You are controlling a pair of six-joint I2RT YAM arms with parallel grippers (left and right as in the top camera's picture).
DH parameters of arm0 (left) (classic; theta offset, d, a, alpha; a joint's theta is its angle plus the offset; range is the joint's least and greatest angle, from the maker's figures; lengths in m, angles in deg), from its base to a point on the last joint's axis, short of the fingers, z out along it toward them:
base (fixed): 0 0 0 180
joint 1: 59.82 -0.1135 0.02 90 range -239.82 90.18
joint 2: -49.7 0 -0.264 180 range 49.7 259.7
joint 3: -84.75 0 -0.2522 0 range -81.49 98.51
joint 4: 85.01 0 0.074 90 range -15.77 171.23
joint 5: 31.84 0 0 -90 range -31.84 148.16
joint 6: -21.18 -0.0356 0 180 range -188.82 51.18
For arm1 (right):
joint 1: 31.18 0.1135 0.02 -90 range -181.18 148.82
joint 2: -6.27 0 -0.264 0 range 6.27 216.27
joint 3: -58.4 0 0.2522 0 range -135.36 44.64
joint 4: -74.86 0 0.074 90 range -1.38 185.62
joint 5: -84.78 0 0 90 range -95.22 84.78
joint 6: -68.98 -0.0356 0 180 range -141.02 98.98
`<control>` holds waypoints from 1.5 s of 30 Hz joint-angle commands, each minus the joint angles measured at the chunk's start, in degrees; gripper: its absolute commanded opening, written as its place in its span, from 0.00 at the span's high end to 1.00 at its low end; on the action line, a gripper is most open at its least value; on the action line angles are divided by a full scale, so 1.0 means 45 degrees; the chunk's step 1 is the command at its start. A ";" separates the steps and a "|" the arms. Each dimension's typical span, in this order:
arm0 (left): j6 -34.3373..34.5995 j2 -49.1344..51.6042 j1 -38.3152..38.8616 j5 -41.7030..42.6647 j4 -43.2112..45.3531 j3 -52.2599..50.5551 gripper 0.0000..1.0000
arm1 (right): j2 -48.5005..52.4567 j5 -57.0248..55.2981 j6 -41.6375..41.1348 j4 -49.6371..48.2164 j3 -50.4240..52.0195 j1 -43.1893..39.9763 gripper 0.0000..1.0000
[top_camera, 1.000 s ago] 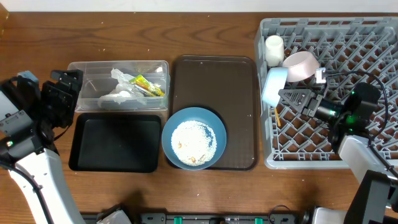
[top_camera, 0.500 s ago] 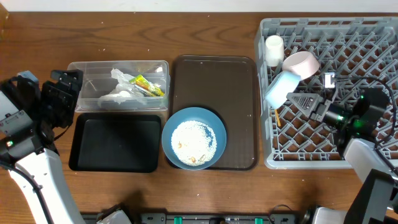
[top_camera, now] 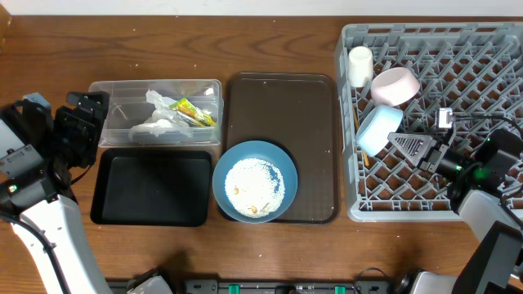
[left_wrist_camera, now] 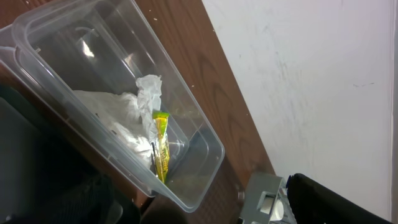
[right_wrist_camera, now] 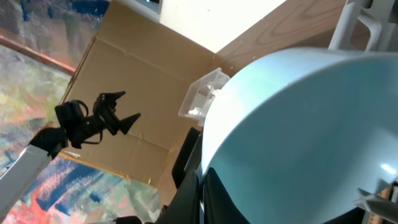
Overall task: Sort waste into correct bins and load items into the dishwasher rack
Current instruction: 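Open the right gripper and release the light-blue bowl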
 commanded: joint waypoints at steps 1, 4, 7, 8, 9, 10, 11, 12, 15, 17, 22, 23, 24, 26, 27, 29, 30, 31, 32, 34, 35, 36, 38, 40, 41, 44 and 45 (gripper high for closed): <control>0.0024 0.0024 -0.0078 0.0117 -0.0029 0.0112 0.09 | -0.0029 0.0374 0.0364 -0.0034 0.0068 -0.0257 0.97; 0.0024 0.0024 -0.0078 0.0117 -0.0029 0.0112 0.09 | -0.0029 0.0374 0.0364 -0.0029 0.0117 -0.0379 0.97; 0.0024 0.0024 -0.0073 0.0117 -0.0029 0.0112 0.09 | -0.0029 0.0379 0.0355 -0.0015 0.0243 -0.0529 0.96; 0.0024 0.0024 -0.0078 0.0117 -0.0029 0.0112 0.09 | -0.0029 0.0374 0.0355 0.0019 0.0282 -0.0607 0.93; 0.0024 0.0024 -0.0078 0.0117 -0.0029 0.0112 0.09 | -0.0029 0.0379 0.0350 0.0029 0.0321 -0.0709 0.86; 0.0024 0.0024 -0.0078 0.0117 -0.0029 0.0112 0.09 | -0.0029 0.0374 0.0355 0.0029 0.0345 -0.0835 0.74; 0.0024 0.0024 -0.0078 0.0117 -0.0029 0.0112 0.09 | -0.0029 0.0379 0.0340 0.0029 0.0350 -0.0967 0.70; 0.0024 0.0024 -0.0078 0.0117 -0.0029 0.0112 0.09 | -0.0029 0.0379 0.0306 0.0024 0.0350 -0.1171 0.69; 0.0024 0.0024 -0.0078 0.0117 -0.0029 0.0112 0.09 | -0.0029 0.0374 0.0277 0.0024 0.0350 -0.1758 0.63; 0.0024 0.0024 -0.0078 0.0117 -0.0029 0.0112 0.09 | -0.0029 0.0374 0.0063 0.0005 0.0350 -0.2331 0.63; 0.0024 0.0024 -0.0078 0.0117 -0.0029 0.0112 0.09 | -0.0029 -0.0044 -0.0884 -0.0350 0.0335 -0.3793 0.62; 0.0024 0.0024 -0.0078 0.0117 -0.0029 0.0112 0.09 | -0.0029 -0.0112 -0.1205 -0.0559 0.0335 -0.3954 0.63; 0.0024 0.0024 -0.0073 0.0117 -0.0029 0.0112 0.09 | -0.0029 -0.0185 -0.1685 -0.0933 0.0335 -0.4114 0.63; 0.0024 0.0024 -0.0078 0.0117 -0.0029 0.0112 0.09 | -0.0029 -0.0209 -0.3079 -0.2336 0.0262 -0.4265 0.63; 0.0024 0.0024 -0.0073 0.0117 -0.0024 0.0112 0.09 | -0.0029 -0.0204 -0.3973 -0.3249 0.0180 -0.4240 0.63; 0.0024 0.0024 -0.0078 0.0117 -0.0029 0.0112 0.09 | -0.0029 -0.0204 -0.6033 -0.5498 -0.0102 -0.4036 0.63; 0.0024 0.0024 -0.0078 0.0117 -0.0024 0.0112 0.09 | -0.0029 -0.0204 -0.6970 -0.6552 -0.0291 -0.3900 0.62; 0.0024 0.0024 -0.0073 0.0117 -0.0024 0.0112 0.09 | -0.0029 -0.0204 -0.8072 -0.7694 -0.0573 -0.3721 0.62; 0.0024 0.0024 -0.0078 0.0117 -0.0024 0.0112 0.09 | -0.0029 -0.0209 -0.8952 -0.8514 -0.0865 -0.3555 0.62; 0.0024 0.0024 -0.0078 0.0117 -0.0029 0.0112 0.09 | -0.0029 -0.0248 -1.0360 -0.9554 -0.1661 -0.3152 0.62; 0.0024 0.0024 -0.0078 0.0117 -0.0029 0.0112 0.09 | -0.0029 -0.0277 -1.0749 -0.9627 -0.2103 -0.2909 0.61; 0.0024 0.0024 -0.0073 0.0117 -0.0029 0.0112 0.09 | -0.0029 -0.0325 -1.0962 -0.9564 -0.2565 -0.2633 0.61; 0.0024 0.0024 -0.0078 0.0117 -0.0029 0.0112 0.09 | -0.0029 -0.0641 -1.1026 -0.8981 -0.3429 -0.2040 0.61; 0.0024 0.0024 -0.0078 0.0117 -0.0024 0.0112 0.09 | -0.0029 -0.1258 -1.0831 -0.8048 -0.4206 -0.1481 0.61; 0.0024 0.0024 -0.0078 0.0117 -0.0029 0.0112 0.09 | -0.0029 -0.1613 -1.0574 -0.7567 -0.4512 -0.1248 0.60; 0.0024 0.0024 -0.0078 0.0117 -0.0029 0.0112 0.09 | -0.0029 -0.3211 -0.8986 -0.5183 -0.5411 -0.0515 0.61; 0.0024 0.0024 -0.0073 0.0117 -0.0029 0.0112 0.09 | -0.0029 -0.3929 -0.8009 -0.4041 -0.5683 -0.0272 0.60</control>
